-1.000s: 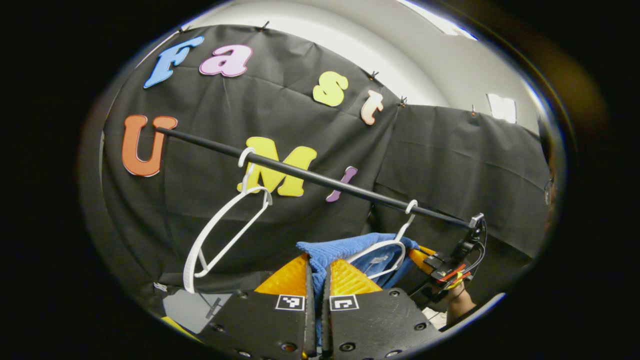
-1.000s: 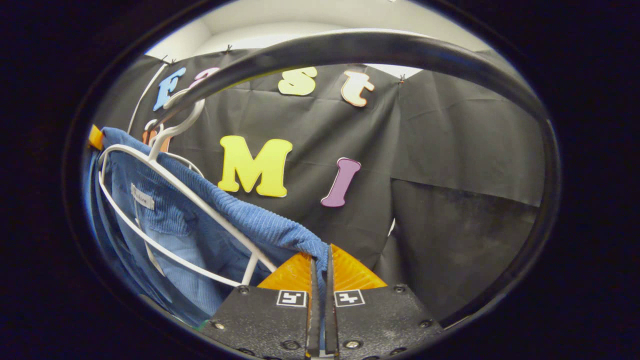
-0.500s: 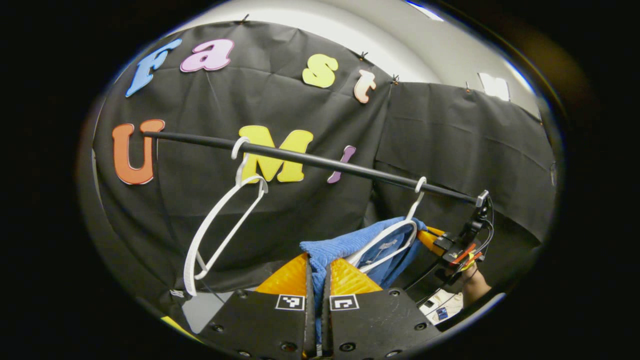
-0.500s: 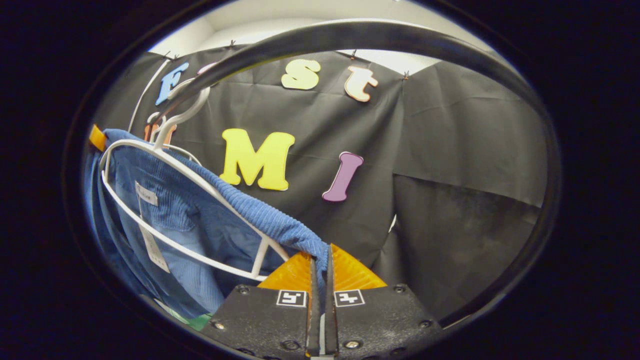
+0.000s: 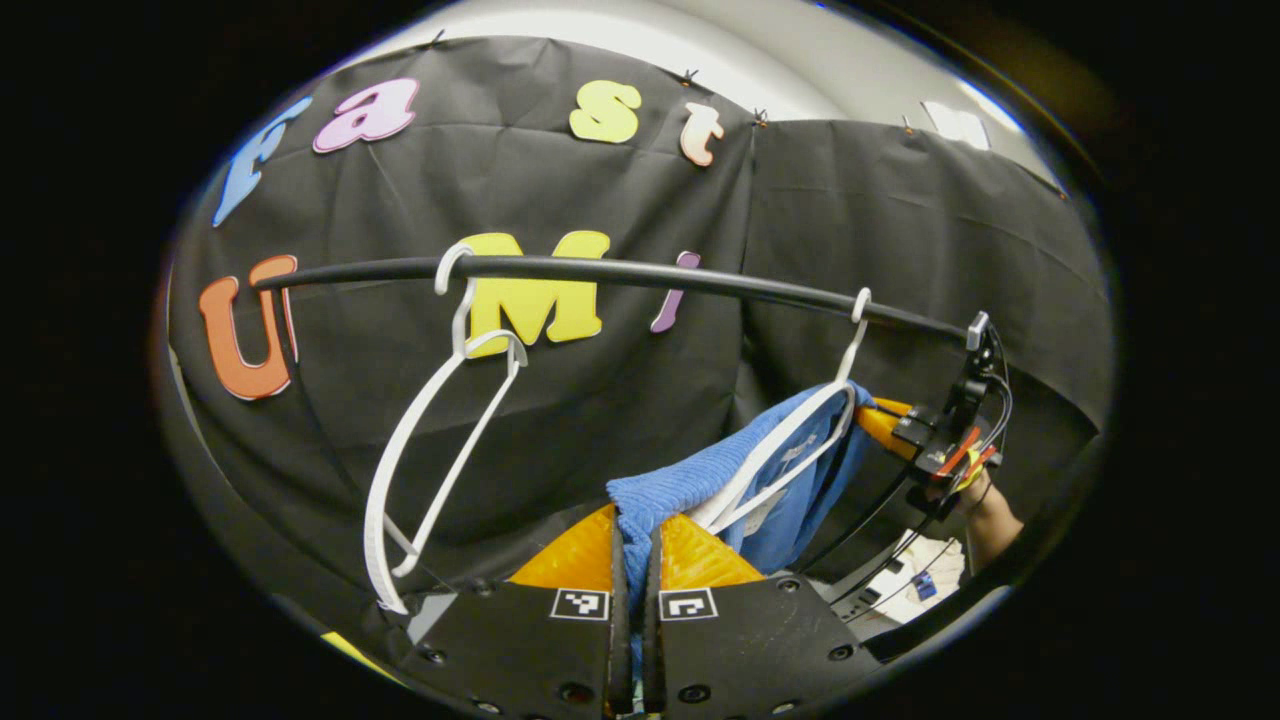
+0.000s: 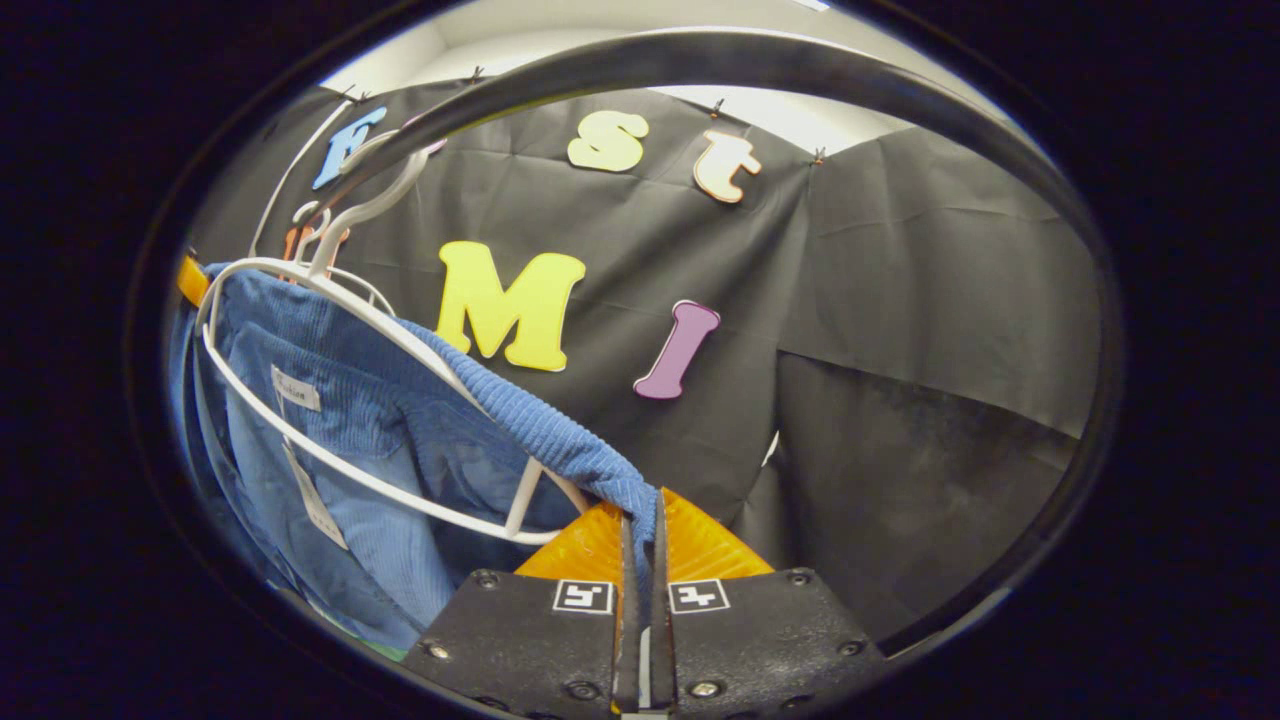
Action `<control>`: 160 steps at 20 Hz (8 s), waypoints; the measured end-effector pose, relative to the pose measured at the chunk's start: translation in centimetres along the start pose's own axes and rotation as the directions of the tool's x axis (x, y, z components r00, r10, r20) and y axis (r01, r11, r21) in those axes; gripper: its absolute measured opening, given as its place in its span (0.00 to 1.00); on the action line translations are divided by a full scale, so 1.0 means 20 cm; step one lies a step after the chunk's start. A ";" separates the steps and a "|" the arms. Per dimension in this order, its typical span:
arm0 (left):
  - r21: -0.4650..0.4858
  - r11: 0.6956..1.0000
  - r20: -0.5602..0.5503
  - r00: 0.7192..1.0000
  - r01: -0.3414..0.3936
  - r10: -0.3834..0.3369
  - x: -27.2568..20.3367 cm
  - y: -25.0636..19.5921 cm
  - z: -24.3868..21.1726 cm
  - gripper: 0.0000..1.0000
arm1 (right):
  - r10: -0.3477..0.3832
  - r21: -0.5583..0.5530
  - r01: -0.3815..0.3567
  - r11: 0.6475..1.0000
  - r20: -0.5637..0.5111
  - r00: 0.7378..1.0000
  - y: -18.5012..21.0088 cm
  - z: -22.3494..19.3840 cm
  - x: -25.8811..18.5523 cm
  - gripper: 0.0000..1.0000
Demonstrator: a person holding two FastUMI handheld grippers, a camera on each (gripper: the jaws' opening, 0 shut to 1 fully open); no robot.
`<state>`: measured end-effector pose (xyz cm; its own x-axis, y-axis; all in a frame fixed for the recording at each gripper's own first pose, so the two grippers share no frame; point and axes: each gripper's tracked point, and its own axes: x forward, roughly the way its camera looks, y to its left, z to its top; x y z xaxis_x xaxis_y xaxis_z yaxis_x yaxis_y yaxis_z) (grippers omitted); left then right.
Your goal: Grasp the clothes on the hanger with both hands and then place them into the laundry hamper below.
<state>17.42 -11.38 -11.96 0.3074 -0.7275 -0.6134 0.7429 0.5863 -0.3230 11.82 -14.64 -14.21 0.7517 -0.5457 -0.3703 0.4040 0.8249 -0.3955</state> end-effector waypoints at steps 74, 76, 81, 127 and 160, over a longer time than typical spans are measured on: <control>-0.156 0.966 -0.019 0.978 -0.207 0.207 -0.03 0.08 -0.99 0.05 | 0.529 0.198 -0.493 0.847 -0.245 0.812 2.01 -0.58 -0.56 0.07; -0.181 0.960 -0.030 0.977 -0.213 0.211 -0.01 0.13 -1.02 0.04 | 0.561 0.188 -0.529 0.828 -0.250 0.789 2.08 -0.56 -0.56 0.07; -0.214 0.946 -0.086 0.969 -0.245 0.232 0.04 0.20 -1.16 0.04 | 0.552 0.119 -0.544 0.831 -0.298 0.778 2.15 -0.65 -0.49 0.07; -0.327 0.807 -0.216 0.870 -0.491 0.442 -0.07 -0.19 -1.22 0.97 | 0.527 -0.001 -0.574 0.819 -0.393 0.753 1.24 -1.26 -0.89 0.82; -0.208 0.842 0.521 0.672 -0.497 0.526 -0.76 -0.49 -0.03 0.94 | 0.278 0.144 -0.362 0.921 0.410 0.869 0.12 0.36 -1.07 0.99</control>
<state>5.14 -5.75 0.07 0.9071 -0.3664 -0.2071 0.3490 0.9298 -0.1168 0.51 0.13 -1.21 0.9790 -0.1845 -0.0865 0.1748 0.9785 -0.1091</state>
